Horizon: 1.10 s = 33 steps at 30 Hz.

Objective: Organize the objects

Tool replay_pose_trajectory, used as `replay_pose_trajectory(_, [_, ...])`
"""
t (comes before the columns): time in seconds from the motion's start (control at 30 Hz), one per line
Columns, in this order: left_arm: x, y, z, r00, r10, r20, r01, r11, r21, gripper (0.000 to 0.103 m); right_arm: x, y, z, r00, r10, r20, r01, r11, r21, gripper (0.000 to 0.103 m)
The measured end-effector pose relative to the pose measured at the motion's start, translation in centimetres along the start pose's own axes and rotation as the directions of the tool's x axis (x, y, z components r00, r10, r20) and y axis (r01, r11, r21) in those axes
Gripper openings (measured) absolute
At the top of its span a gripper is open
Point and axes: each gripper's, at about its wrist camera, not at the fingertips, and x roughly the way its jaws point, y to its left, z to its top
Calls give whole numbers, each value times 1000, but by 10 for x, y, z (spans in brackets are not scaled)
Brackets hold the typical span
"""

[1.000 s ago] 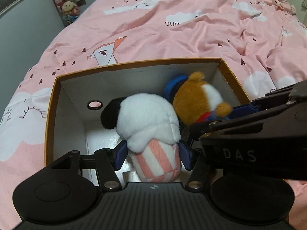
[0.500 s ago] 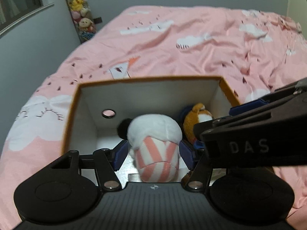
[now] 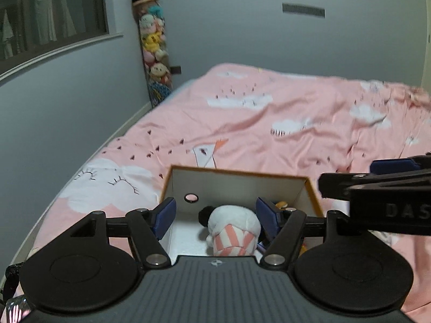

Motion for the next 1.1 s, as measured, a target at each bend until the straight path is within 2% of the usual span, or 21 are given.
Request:
replay_pose_trajectory(0.07, [-13, 1, 0, 999, 6, 31, -6, 1000, -5, 84, -17, -1, -4, 999, -11, 42, 10, 1000, 7, 73])
replay_pose_trajectory(0.3, [-53, 2, -9, 990, 38, 138, -36, 999, -15, 89, -70, -3, -26, 983, -58, 176, 58, 998, 8, 81])
replay_pose_trajectory(0.47, [-67, -6, -23, 985, 75, 158, -81, 996, 31, 89, -87, -5, -47, 978, -76, 196, 73, 997, 22, 85])
replay_pose_trajectory(0.57, [-71, -9, -32, 990, 47, 132, -55, 997, 53, 89, -87, -8, -62, 982, -92, 167, 85, 995, 49, 86])
replay_pose_trajectory(0.73, [-66, -7, -50, 999, 9, 31, -11, 998, 67, 89, -75, -10, -85, 993, -87, 84, 81, 994, 67, 86])
replay_pose_trajectory(0.97, [-58, -9, -72, 997, 38, -74, -31, 995, 98, 89, -62, -5, -115, 1000, -18, -16, 19, 998, 53, 86])
replay_pose_trajectory(1.1, [-54, -14, -84, 993, 29, -115, -15, 993, 121, 89, -53, -3, -125, 998, 10, -67, -7, 999, 51, 86])
